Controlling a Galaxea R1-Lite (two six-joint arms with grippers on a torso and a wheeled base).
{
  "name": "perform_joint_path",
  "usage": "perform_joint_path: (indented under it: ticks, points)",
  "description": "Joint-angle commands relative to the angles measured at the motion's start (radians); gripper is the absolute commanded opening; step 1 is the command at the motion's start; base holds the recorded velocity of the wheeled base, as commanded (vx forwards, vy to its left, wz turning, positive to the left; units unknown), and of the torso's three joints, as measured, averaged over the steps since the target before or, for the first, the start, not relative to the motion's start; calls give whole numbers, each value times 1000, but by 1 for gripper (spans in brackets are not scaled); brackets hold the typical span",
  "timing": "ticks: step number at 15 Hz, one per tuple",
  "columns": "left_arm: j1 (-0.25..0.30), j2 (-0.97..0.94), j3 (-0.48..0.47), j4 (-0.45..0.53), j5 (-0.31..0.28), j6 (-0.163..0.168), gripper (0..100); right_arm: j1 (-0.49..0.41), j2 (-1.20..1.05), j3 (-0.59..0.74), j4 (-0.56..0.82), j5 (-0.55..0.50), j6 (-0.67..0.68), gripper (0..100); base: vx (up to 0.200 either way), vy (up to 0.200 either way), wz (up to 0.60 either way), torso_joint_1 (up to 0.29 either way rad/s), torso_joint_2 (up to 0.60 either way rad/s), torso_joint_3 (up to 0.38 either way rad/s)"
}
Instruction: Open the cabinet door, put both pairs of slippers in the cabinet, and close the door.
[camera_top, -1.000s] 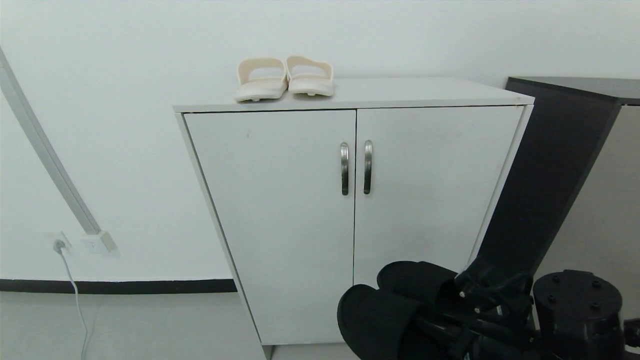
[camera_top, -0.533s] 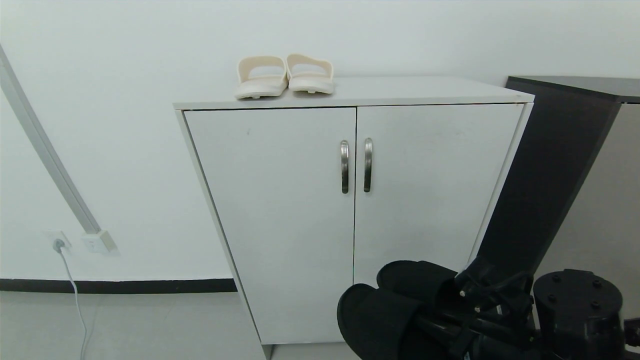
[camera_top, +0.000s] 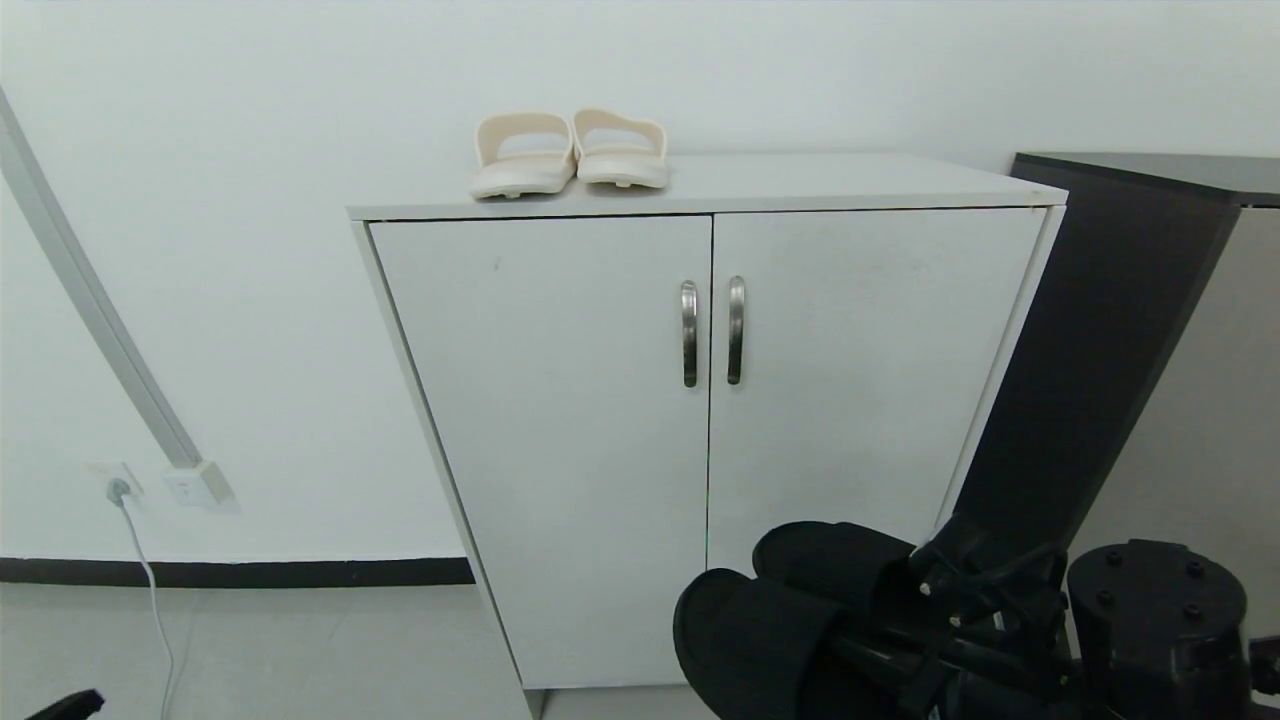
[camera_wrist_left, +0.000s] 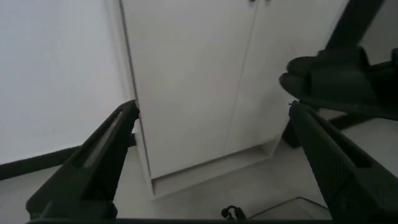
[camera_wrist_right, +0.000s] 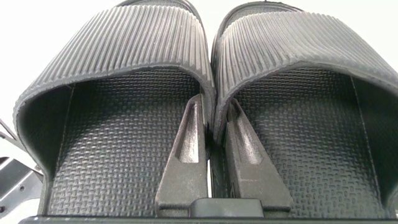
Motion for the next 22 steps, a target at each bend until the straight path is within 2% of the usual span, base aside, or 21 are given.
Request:
perform_joint_path:
  ticks: [1,3,4,6,7,9,13,14,16,17,20,22]
  points:
    - [-28,277,-92,-85,-103,9,100,0,-2,2,0,0,0,0,0,0,0,0,0,0]
    - [-103,407,-124,-220,-103,10,100,2,3,-1,0,0,0,0,0,0,0,0,0,0]
    - [-159,498,-127,-343,-98,10,100,2,-2,-1,-7,0,0,0,0,0,0,0,0,0]
    - [-250,642,-190,-442,-43,10,100,2,0,2,-36,-3,0,0,0,0,0,0,0,0]
    - [-287,690,-231,-458,-34,9,100,2,-2,2,-39,-3,0,0,0,0,0,0,0,0]
    - [-385,771,-323,-459,-27,6,100,2,3,2,-39,-3,0,0,0,0,0,0,0,0]
    - [-525,894,-478,-447,-29,4,100,2,6,4,-39,0,0,0,0,0,0,0,0,0]
    - [-551,930,-515,-447,-27,4,100,2,6,4,-37,0,0,0,0,0,0,0,0,0]
    - [-566,987,-587,-447,-29,4,100,2,6,4,-39,0,2,0,0,0,0,0,0,0]
    - [-592,1042,-659,-447,-29,2,100,2,12,5,-36,3,3,0,0,0,0,0,0,0]
    - [-666,1134,-770,-433,-32,1,100,5,55,14,-42,9,2,0,0,0,0,0,0,0]
    - [-698,1227,-889,-383,-40,1,100,15,58,18,-43,9,2,0,0,0,0,0,0,0]
